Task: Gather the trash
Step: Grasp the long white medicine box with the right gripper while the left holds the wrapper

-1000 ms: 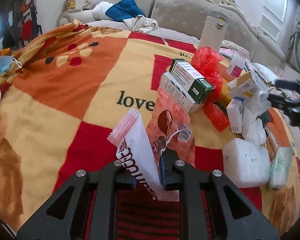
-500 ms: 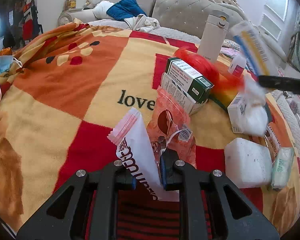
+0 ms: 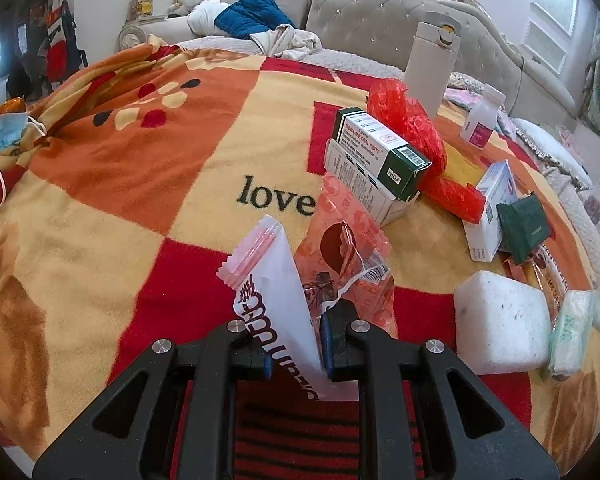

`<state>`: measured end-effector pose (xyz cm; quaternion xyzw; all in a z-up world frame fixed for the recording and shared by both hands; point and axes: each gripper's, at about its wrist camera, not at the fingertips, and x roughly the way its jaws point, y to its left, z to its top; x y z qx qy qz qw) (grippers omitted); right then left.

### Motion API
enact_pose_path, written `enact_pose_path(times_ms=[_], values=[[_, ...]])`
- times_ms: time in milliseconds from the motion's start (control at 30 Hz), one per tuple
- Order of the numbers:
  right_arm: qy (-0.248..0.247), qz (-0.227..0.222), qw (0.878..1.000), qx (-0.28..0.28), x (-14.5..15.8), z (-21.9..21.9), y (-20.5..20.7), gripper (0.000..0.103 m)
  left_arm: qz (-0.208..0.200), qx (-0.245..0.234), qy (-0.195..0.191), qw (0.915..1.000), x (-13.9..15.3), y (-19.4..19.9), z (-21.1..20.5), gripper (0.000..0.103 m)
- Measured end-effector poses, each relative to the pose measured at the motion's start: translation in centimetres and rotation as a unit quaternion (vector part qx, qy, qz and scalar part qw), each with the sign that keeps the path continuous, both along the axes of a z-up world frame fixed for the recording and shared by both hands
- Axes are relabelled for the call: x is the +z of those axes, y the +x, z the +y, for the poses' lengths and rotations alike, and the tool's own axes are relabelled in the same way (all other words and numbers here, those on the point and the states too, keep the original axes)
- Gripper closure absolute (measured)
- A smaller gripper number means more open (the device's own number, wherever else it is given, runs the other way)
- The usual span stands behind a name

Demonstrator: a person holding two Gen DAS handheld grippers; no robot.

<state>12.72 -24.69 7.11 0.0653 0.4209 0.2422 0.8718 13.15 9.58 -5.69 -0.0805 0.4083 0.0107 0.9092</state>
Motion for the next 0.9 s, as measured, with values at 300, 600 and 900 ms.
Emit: enact_pose_path(times_ms=[300, 600, 900], values=[[-0.034, 0.102, 0.991, -0.082, -7.3, -2.7, -0.6, 0.084, 0.001, 0.001, -0.001, 1.0, -0.1, -0.1, 0.1, 0.087], [-0.029, 0.062, 0.994, -0.087, -6.8, -3.0, 0.8, 0.04, 0.0, 0.0, -0.009, 1.0, -0.1, -0.1, 0.3, 0.087], [-0.008, 0.085, 0.989, -0.124, -8.0, -3.3, 2.6, 0.059, -0.001, -0.001, -0.011, 0.9999, -0.1, -0.1, 0.3, 0.087]])
